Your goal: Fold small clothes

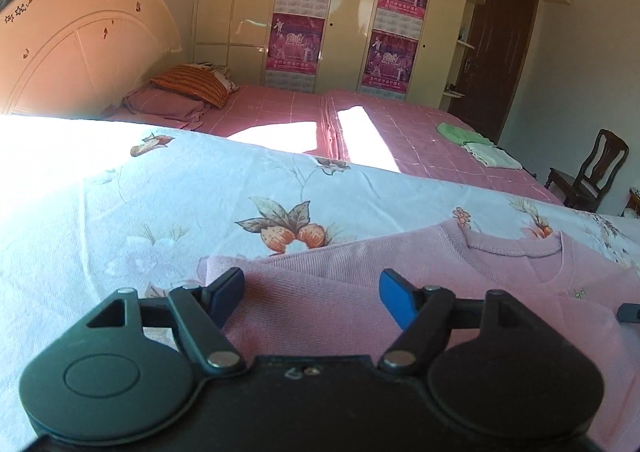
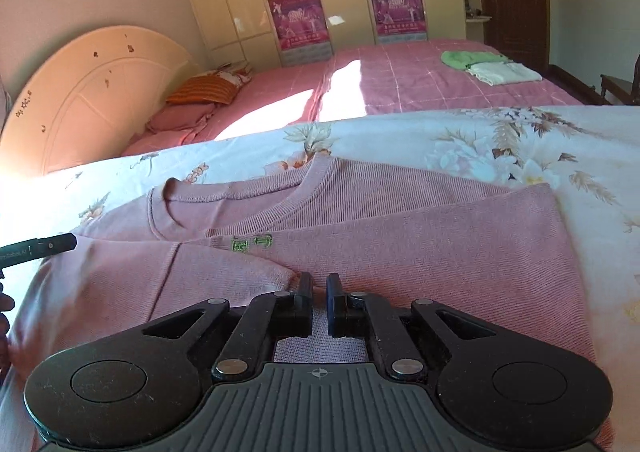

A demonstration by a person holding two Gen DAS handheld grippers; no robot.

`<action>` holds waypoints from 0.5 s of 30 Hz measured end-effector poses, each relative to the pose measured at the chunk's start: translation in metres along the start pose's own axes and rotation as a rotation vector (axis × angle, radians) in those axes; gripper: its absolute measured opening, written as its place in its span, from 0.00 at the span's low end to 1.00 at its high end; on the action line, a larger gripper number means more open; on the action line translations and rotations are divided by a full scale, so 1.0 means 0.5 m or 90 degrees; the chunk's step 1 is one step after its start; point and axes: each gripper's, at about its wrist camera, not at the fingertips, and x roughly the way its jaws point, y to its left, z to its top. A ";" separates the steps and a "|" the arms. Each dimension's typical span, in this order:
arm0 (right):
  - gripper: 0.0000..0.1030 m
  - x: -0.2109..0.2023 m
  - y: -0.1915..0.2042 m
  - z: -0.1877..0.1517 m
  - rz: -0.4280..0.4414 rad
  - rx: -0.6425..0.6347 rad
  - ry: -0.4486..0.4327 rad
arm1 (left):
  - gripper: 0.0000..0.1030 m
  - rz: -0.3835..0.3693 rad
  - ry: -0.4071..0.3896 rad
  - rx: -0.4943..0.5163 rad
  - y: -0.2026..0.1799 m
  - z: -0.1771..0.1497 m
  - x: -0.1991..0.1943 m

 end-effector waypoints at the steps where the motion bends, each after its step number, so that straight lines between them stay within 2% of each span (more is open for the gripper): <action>1: 0.05 0.008 -0.004 0.000 -0.004 0.002 0.016 | 0.73 0.011 0.022 -0.018 0.006 0.000 0.013; 5: 0.05 0.016 -0.012 -0.003 -0.001 -0.004 0.041 | 0.74 0.021 0.034 -0.035 0.012 -0.013 -0.003; 9: 0.05 -0.017 -0.014 -0.028 0.007 -0.039 0.050 | 0.74 0.047 0.050 0.038 -0.009 -0.076 -0.068; 12: 0.05 -0.042 -0.016 -0.058 0.003 -0.066 0.041 | 0.74 0.042 0.043 0.039 -0.008 -0.128 -0.119; 15: 0.05 -0.060 -0.019 -0.064 0.003 -0.058 0.034 | 0.73 0.063 0.043 0.042 -0.015 -0.145 -0.156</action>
